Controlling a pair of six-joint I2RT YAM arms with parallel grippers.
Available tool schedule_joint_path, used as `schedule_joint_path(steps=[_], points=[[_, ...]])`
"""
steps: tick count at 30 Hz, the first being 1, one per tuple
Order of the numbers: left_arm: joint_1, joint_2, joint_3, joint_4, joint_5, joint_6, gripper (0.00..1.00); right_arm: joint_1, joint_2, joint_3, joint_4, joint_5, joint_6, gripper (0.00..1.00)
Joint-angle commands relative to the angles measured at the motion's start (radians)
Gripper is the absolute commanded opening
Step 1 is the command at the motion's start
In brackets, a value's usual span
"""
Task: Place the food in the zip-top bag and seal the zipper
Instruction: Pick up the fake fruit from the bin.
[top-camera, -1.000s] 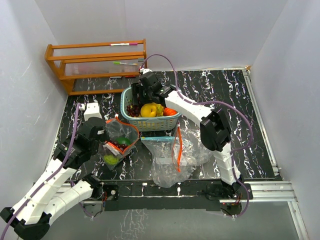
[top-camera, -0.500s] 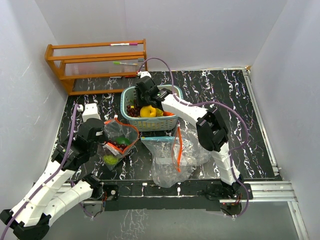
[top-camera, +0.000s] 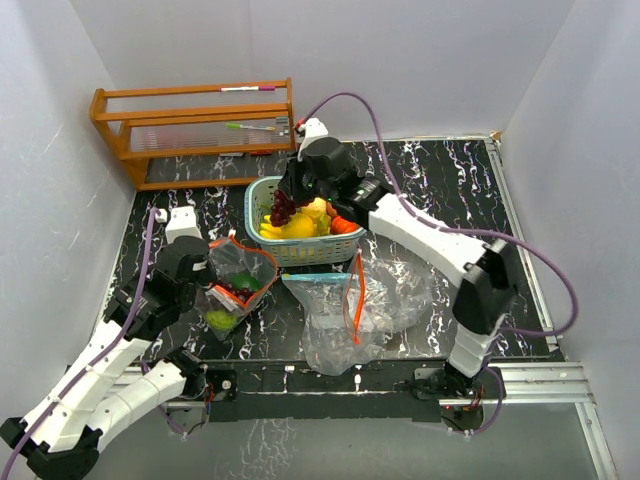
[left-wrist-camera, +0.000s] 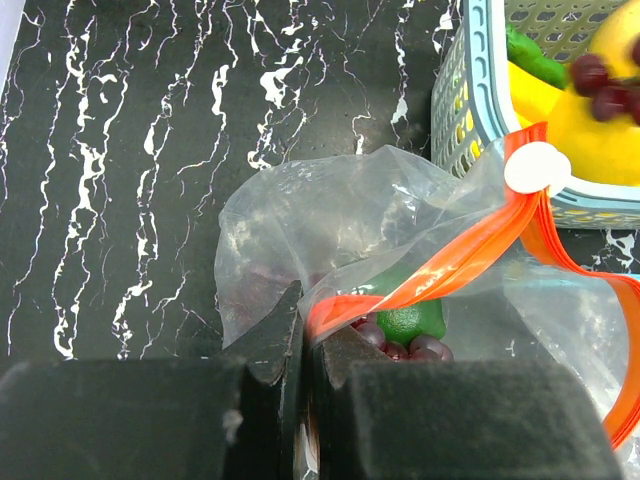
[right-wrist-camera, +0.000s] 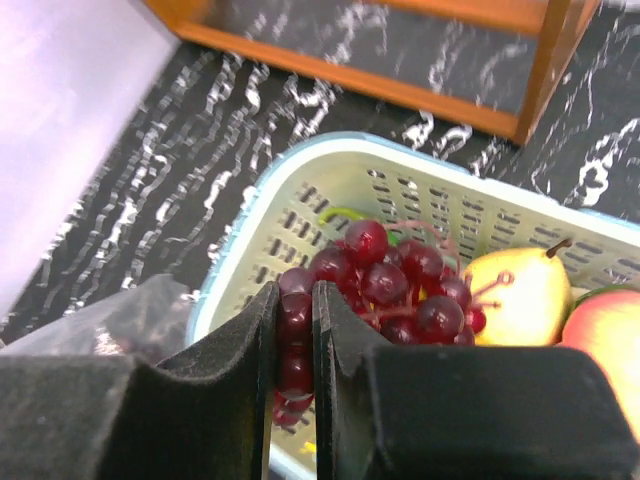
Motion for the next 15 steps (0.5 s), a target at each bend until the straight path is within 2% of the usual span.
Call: schedule_joint_path(steps=[1,15], points=[[-0.001,0.008,-0.003,0.021,-0.021,0.000,0.00,0.003,-0.157,-0.056,0.111,-0.026,-0.028,0.13],[-0.001,0.075,-0.011,0.108,0.020,0.015,0.00,0.039,-0.416,-0.167,0.159,-0.269,-0.003,0.12]])
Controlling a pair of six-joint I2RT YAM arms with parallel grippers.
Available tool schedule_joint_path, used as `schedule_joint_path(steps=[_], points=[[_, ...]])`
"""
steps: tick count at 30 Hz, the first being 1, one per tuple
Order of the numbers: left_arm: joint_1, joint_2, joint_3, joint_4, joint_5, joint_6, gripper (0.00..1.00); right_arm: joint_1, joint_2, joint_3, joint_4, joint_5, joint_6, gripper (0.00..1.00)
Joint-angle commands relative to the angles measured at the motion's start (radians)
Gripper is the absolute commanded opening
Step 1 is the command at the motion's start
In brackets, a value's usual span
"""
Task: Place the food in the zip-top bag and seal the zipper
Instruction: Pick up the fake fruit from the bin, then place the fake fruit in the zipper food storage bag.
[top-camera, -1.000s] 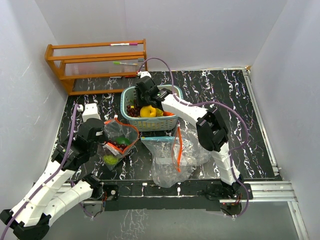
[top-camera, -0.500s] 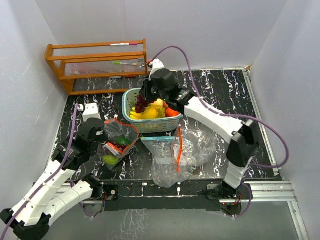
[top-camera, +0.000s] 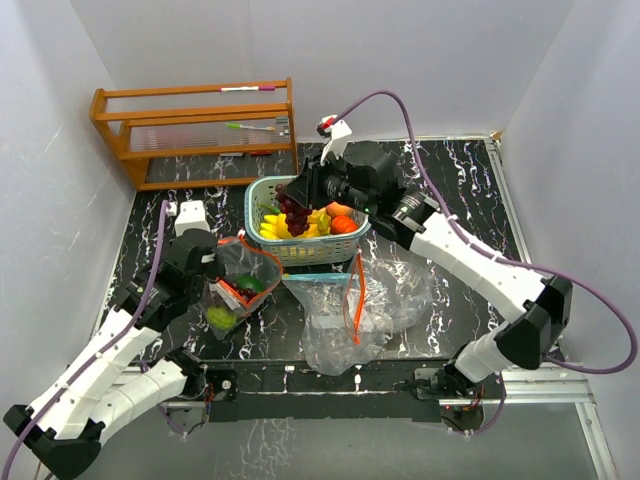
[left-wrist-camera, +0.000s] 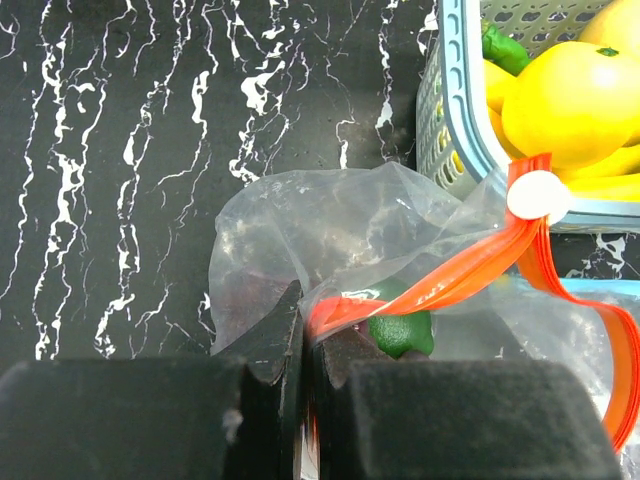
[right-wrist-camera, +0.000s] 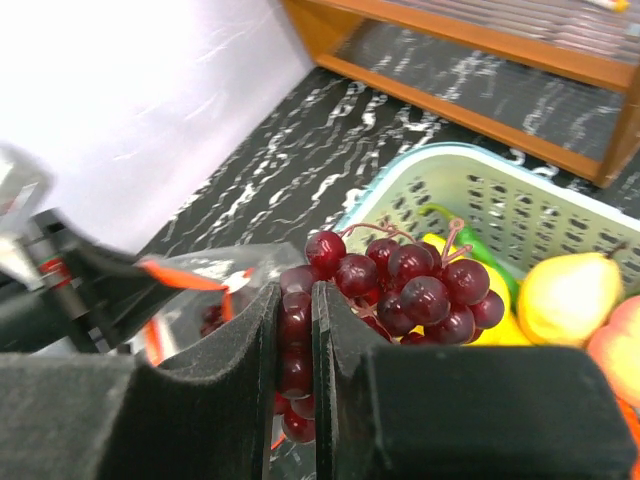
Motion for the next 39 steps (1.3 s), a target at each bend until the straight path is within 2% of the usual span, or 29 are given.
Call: schedule_joint_path(steps=[1,10,14,23,29,39], points=[[-0.001,0.021,-0.011,0.064,0.009,0.009,0.00,0.032,-0.109,-0.007,0.105,-0.120,0.015,0.12],[-0.001,0.092,-0.015,0.159,0.044,0.028,0.00,0.096,-0.143,-0.066,0.197,-0.185,0.083,0.12],[0.000,0.112,-0.006,0.172,0.057,0.030,0.00,0.169,-0.133,-0.089,0.212,-0.143,0.080,0.12],[-0.001,0.091,-0.003,0.153,0.062,0.028,0.00,0.253,-0.085,-0.144,0.260,-0.115,0.085,0.12],[-0.001,0.067,0.013,0.136,0.081,0.023,0.00,0.261,-0.066,-0.184,0.256,-0.022,0.057,0.12],[-0.001,0.046,0.013,0.122,0.077,0.021,0.00,0.265,0.048,-0.207,0.294,-0.019,0.073,0.12]])
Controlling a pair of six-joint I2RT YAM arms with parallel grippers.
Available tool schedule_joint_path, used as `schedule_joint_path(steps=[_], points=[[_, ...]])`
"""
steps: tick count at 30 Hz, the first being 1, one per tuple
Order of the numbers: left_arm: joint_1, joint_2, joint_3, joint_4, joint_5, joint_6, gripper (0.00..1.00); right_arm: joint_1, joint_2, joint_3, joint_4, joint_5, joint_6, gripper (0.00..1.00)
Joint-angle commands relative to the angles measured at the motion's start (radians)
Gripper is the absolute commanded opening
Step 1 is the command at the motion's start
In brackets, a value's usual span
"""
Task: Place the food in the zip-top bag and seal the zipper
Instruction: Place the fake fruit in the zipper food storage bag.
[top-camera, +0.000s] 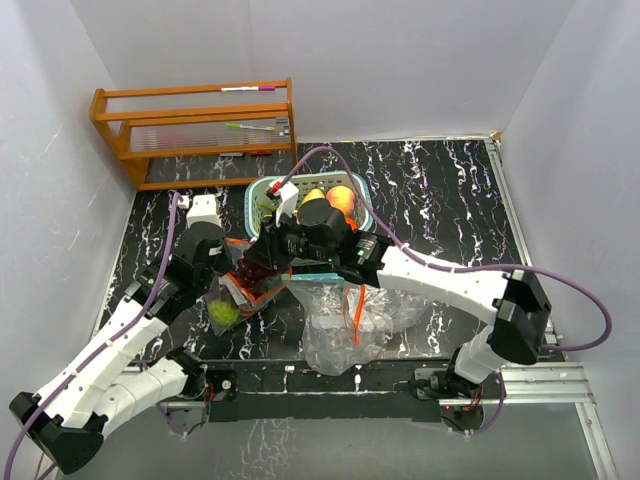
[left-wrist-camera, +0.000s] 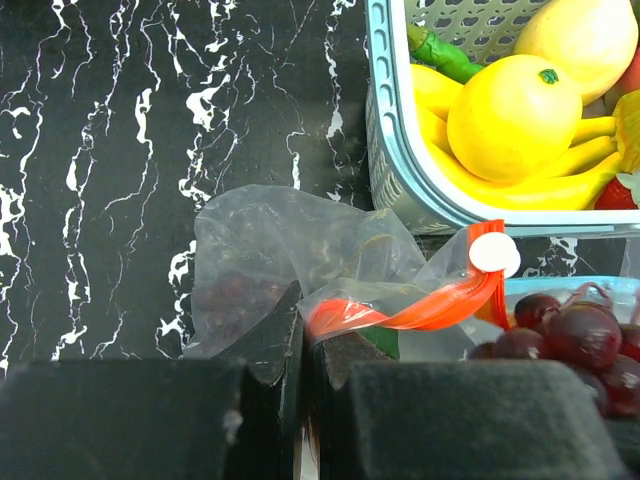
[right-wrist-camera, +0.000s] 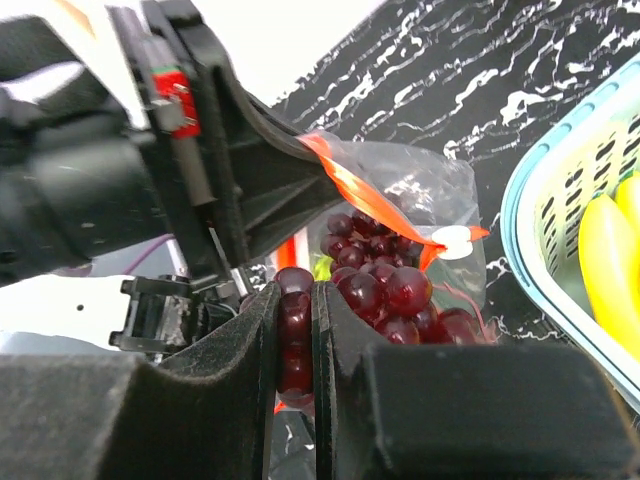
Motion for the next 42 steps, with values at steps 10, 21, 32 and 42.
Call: schedule_joint_path(steps=[10,21,32,42], points=[[-0.001,-0.018,0.015,0.007,-0.009,0.004,0.00,0.046,0.072,0.017,0.101,-0.009,0.006,0.34],[-0.001,-0.020,0.038,-0.007,-0.011,0.009,0.00,0.047,-0.076,-0.022,-0.009,0.169,-0.005,0.78],[-0.001,-0.040,0.085,-0.031,-0.032,0.018,0.00,0.047,-0.115,-0.177,-0.188,0.317,0.131,0.71],[-0.001,-0.032,0.078,-0.029,-0.023,0.013,0.00,0.047,-0.062,-0.233,-0.107,0.296,0.190,0.66]])
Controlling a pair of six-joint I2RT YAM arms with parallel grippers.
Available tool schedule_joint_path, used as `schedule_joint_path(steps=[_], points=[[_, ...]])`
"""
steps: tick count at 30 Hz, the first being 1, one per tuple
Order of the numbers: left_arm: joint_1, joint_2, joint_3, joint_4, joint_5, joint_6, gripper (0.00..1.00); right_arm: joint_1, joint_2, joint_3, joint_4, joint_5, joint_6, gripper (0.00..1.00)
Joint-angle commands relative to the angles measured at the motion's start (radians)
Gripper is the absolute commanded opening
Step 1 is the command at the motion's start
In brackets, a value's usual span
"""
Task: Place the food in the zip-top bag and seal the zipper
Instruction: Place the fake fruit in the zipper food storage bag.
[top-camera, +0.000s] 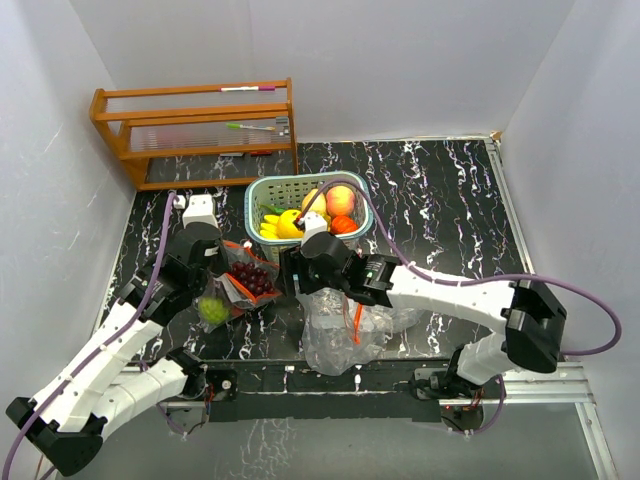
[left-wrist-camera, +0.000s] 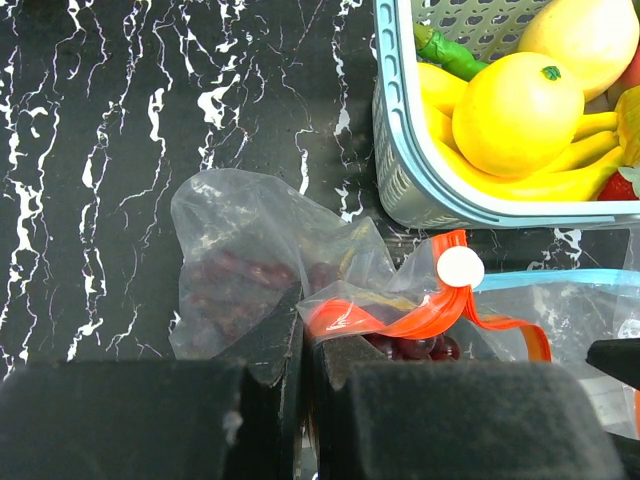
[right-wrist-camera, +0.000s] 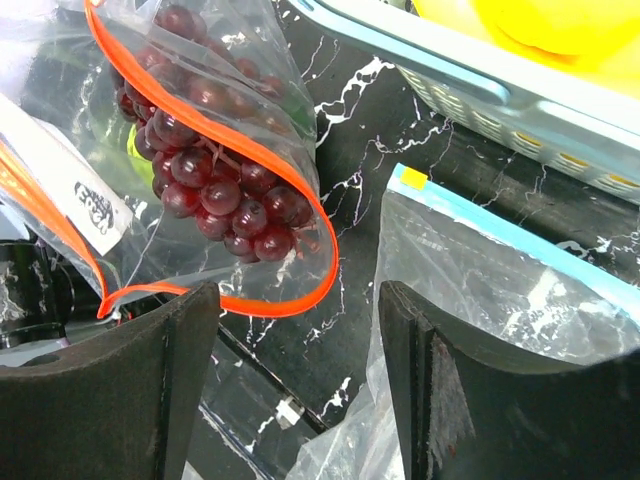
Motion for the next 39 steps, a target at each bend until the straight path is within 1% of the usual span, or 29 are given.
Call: schedule_joint_path(steps=[1,5,6,7,10,11,12,13,14,15,20,23,27,31,33,36,39], points=[[-0.001,-0.017,0.044,0.028,-0.018,0.004,0.00,0.001,0.028,-0.012,0.114,0.002,0.038,0.65],[-0.001,-0.023,0.041,0.024,-0.020,0.003,0.00,0.001,0.072,-0.026,0.155,-0.015,0.050,0.62],[-0.001,-0.024,0.039,0.023,-0.021,0.003,0.00,0.001,0.081,-0.030,0.167,-0.021,0.050,0.60],[-0.001,-0.026,0.039,0.021,-0.021,0.003,0.00,0.001,0.087,-0.033,0.179,-0.025,0.053,0.56],[-0.001,-0.032,0.039,0.016,-0.023,0.003,0.00,0.001,0.107,-0.032,0.193,-0.025,0.066,0.41],[-0.001,-0.034,0.039,0.016,-0.023,0.003,0.00,0.001,0.111,-0.032,0.199,-0.030,0.065,0.39],[-0.001,-0.037,0.039,0.015,-0.023,0.004,0.00,0.001,0.112,-0.032,0.206,-0.036,0.064,0.35],[-0.001,-0.040,0.038,0.016,-0.022,0.004,0.00,0.001,0.113,-0.030,0.214,-0.044,0.058,0.28],[-0.001,-0.042,0.035,0.016,-0.020,0.004,0.00,0.001,0.114,-0.021,0.217,-0.051,0.050,0.15],[-0.002,-0.043,0.035,0.013,-0.019,0.004,0.00,0.001,0.109,-0.008,0.216,-0.061,0.041,0.08],[-0.001,-0.044,0.042,-0.016,-0.030,-0.003,0.00,0.004,0.043,0.098,0.200,-0.108,-0.030,0.08],[-0.001,-0.048,0.050,-0.025,-0.033,-0.005,0.00,0.003,0.028,0.199,0.157,-0.182,-0.093,0.08],[-0.001,-0.047,0.050,-0.022,-0.018,-0.010,0.00,0.004,0.013,0.262,0.121,-0.263,-0.149,0.08],[-0.001,-0.030,0.033,0.007,0.040,-0.027,0.03,0.000,0.039,0.292,0.063,-0.257,-0.195,0.08],[-0.001,-0.019,0.036,0.019,0.056,-0.034,0.03,-0.001,0.051,0.302,0.053,-0.286,-0.196,0.08],[-0.001,-0.011,0.049,0.030,0.068,-0.041,0.03,-0.005,0.039,0.265,0.079,-0.270,-0.189,0.08],[-0.001,-0.020,0.060,0.040,0.097,-0.071,0.06,-0.026,0.041,0.252,0.046,-0.280,-0.194,0.08]])
